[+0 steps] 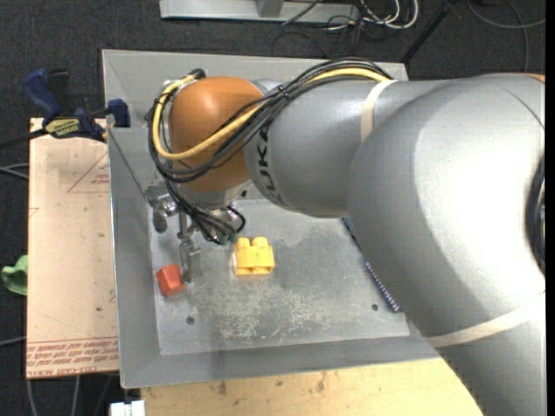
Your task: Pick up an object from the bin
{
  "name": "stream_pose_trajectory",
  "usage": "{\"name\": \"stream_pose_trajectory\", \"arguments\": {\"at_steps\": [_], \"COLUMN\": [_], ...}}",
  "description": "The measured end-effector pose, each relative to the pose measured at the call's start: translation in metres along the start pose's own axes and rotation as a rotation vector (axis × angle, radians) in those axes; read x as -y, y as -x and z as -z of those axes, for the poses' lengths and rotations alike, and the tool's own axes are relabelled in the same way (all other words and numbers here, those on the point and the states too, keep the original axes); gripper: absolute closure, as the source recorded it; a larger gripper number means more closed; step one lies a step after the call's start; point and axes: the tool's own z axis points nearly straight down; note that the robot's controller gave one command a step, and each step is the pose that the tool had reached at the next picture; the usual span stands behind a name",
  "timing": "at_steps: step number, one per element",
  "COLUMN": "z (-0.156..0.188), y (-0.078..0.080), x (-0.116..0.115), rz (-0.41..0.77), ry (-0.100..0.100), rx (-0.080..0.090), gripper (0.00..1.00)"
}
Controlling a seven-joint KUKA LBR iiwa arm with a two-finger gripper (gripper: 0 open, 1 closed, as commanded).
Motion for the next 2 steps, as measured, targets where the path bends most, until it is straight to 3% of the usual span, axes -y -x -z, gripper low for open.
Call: {"name": "stream_pose_trajectory", "arguments": {"at_steps": [1, 2], "z": [-0.0264, -0.0254], "y": [-0.0309, -0.0305], "x": [-0.0142, -0.0144], "rz": [0.399, 0.398], "ry": [0.0, 0.001], "rx": [-0.005, -0.004], "gripper": [0.0, 1.0]}}
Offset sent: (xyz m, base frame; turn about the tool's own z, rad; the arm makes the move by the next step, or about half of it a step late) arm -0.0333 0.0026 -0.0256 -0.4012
